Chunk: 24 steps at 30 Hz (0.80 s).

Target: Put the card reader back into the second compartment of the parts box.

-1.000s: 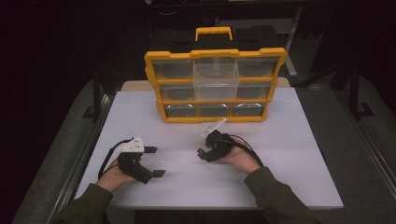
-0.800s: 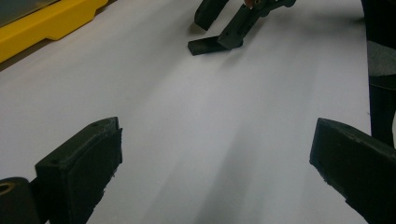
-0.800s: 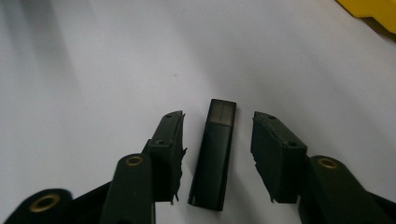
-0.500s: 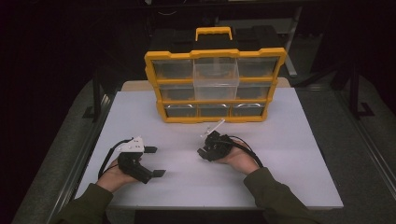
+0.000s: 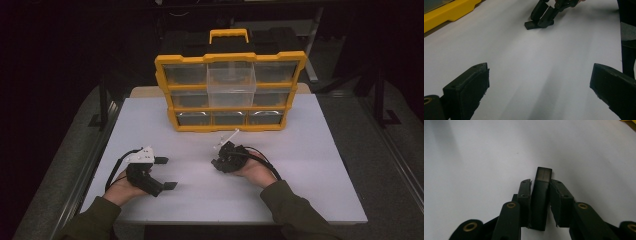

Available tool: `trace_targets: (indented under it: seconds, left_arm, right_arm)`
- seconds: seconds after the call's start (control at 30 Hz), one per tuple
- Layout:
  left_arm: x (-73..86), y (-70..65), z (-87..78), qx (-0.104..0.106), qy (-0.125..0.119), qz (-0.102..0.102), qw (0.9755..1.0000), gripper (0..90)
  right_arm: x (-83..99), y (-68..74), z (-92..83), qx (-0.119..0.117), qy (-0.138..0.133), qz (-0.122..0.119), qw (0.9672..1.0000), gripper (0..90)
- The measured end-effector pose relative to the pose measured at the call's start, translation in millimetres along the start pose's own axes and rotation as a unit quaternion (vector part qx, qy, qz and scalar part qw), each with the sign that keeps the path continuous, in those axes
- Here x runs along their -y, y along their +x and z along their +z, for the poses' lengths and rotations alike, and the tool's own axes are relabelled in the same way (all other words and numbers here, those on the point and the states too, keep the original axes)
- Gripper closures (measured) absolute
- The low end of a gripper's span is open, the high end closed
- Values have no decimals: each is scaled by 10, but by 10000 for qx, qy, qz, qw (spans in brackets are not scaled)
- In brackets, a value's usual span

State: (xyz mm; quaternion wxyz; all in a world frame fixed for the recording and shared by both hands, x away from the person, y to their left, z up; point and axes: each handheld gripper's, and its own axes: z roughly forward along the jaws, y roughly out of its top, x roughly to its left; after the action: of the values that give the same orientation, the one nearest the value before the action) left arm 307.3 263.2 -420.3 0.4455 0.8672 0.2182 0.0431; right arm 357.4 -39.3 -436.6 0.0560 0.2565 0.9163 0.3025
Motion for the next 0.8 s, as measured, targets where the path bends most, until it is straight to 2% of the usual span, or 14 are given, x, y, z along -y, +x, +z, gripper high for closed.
trace_targets:
  seconds: [0.5, 0.8]
  left_arm:
    - [1, -1, 3, 13, -3, -6, 10000, 19]
    - [-1, -2, 3, 18, -9, -11, 10000, 19]
  right_arm:
    - [0, 9, 0, 58, 23, -36, 10000, 721]
    - [6, -1, -41, -23, 14, -64, 10000, 721]
